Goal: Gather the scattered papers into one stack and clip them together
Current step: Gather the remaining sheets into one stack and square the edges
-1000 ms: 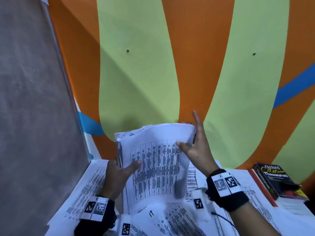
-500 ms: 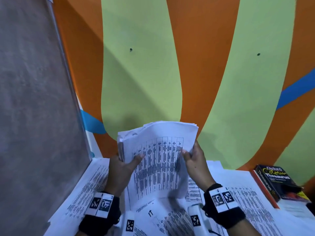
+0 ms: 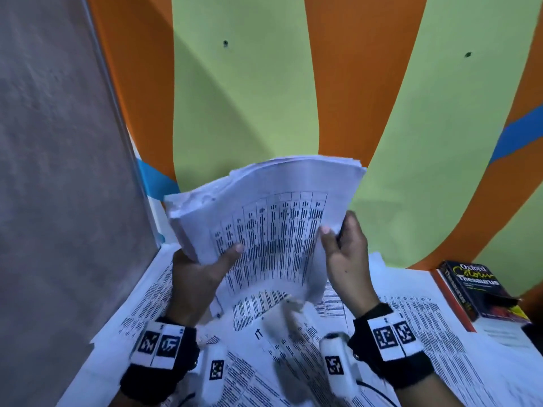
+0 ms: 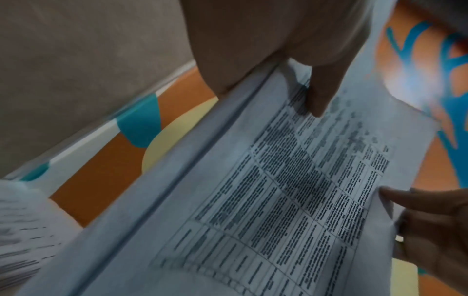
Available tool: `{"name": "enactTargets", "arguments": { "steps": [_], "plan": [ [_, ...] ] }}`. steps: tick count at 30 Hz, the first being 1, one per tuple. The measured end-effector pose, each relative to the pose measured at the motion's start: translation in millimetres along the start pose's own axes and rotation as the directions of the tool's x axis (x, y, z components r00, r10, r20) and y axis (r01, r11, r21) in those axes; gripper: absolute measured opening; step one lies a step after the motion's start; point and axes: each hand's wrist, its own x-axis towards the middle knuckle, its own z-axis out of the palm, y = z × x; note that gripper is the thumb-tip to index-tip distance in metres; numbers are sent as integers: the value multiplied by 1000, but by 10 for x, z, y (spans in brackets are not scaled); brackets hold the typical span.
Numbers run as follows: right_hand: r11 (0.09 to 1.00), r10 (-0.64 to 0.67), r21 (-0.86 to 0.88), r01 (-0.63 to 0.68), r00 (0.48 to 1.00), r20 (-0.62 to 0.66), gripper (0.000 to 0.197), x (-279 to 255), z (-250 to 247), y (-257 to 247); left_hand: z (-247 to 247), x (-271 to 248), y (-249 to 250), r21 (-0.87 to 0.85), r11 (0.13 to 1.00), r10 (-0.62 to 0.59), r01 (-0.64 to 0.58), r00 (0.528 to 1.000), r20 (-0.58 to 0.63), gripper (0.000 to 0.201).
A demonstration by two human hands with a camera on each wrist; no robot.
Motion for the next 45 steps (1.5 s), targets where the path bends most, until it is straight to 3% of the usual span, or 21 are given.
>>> {"name": "enactTargets", "arguments": {
  "steps": [2, 4, 6, 8, 11, 14, 17, 19, 22, 26, 28, 30, 32, 36, 39, 43, 45],
  "plan": [
    [999, 28, -21, -27, 999, 38, 21, 11, -4, 45, -50, 12, -72, 24, 999, -49, 49, 999, 10, 27],
    [968, 170, -205, -142, 977, 128, 29, -60, 38, 228, -91, -27, -213, 119, 980, -165, 160, 986, 28, 42],
    [886, 344, -376, -271, 928, 144, 43, -215, 57, 475, -117, -109, -276, 226, 947, -242, 229, 970, 33, 51],
    [807, 450, -480, -344, 884, 123, 59, -434, 77, 640, -179, -105, -258, 243, 943, -230, 227, 973, -17, 51],
    [779, 435, -593, -203, 856, 279, 57, -840, 265, 688, -331, -76, -164, 294, 951, -67, 98, 991, -113, 47],
    [723, 519, -685, -83, 720, 461, 63, -1194, 655, 723, -506, -42, -82, 308, 951, 49, 22, 974, -220, 34],
    [563, 614, -826, 43, 648, 452, 87, -1392, 937, 865, -723, -29, -21, 303, 953, 97, 15, 931, -352, 22],
    [484, 629, -863, 144, 628, 458, 92, -1431, 979, 952, -850, -38, 34, 302, 953, 105, 25, 908, -406, 18],
    [467, 631, -869, 165, 626, 458, 72, -1435, 956, 1003, -1031, -76, 57, 350, 935, 131, 51, 870, -476, 18],
    [624, 529, -775, 102, 676, 514, 13, -1351, 866, 935, -1131, -122, 57, 327, 942, 129, 68, 830, -542, 19],
    [640, 526, -768, 33, 709, 469, 22, -1182, 665, 896, -1138, -139, 92, 321, 946, 148, 42, 825, -546, 25],
    [600, 570, -798, -56, 729, 378, 31, -921, 335, 896, -1160, -146, 115, 295, 955, 148, 29, 815, -561, 28],
    [549, 631, -817, -173, 727, 270, 23, -659, -55, 898, -1181, -141, 141, 259, 966, 132, 26, 809, -573, 26],
    [477, 740, -834, -279, 639, 209, 26, -611, -593, 876, -1142, -123, 170, 286, 958, 155, 15, 815, -558, 24],
    [431, 772, -881, -197, 586, 247, 18, -839, -723, 1038, -1056, -102, 142, 278, 960, 140, 21, 825, -547, 22],
    [379, 728, -916, -131, 653, 207, 11, -1089, -698, 1191, -922, -100, 111, 282, 959, 146, 7, 843, -518, 18],
    [429, 700, -875, -223, 695, 166, 14, -1122, -685, 1115, -868, -92, 85, 284, 959, 152, -5, 854, -498, 27]
  ]
}}
